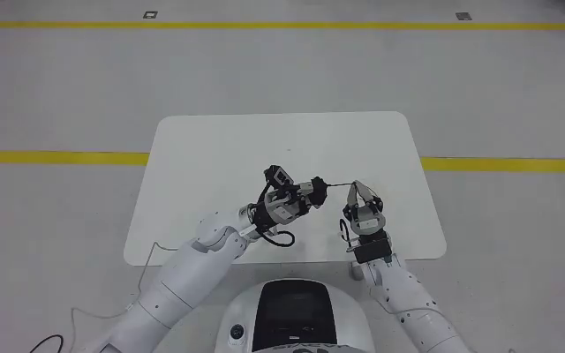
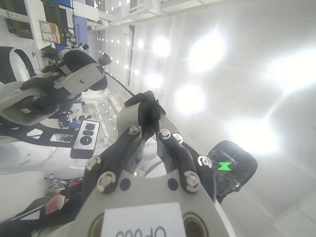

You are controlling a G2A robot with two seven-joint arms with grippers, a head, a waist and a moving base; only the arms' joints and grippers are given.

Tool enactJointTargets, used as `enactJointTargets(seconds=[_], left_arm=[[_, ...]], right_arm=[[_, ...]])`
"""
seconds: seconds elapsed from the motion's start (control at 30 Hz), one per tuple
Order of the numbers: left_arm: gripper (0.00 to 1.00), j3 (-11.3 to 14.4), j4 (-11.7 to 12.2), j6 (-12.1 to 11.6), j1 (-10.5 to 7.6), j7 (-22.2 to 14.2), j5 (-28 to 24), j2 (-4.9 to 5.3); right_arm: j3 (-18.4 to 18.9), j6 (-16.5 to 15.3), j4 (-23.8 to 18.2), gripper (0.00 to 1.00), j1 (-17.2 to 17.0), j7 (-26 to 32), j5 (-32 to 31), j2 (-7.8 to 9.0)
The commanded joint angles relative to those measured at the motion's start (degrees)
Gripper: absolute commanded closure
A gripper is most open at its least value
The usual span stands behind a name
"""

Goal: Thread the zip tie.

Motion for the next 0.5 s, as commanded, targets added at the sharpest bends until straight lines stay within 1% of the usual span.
enactJointTargets(seconds=[0.0,0.47], left_arm=[[1.0,0.0,0.0,0.0,0.0,0.0,0.0,0.0],[1.0,0.0,0.0,0.0,0.0,0.0,0.0,0.0]], right_arm=[[0.0,0.0,0.0,1.0,0.0,0.0,0.0,0.02],[0.6,0.0,0.0,1.0,0.0,0.4,0.0,0.29]])
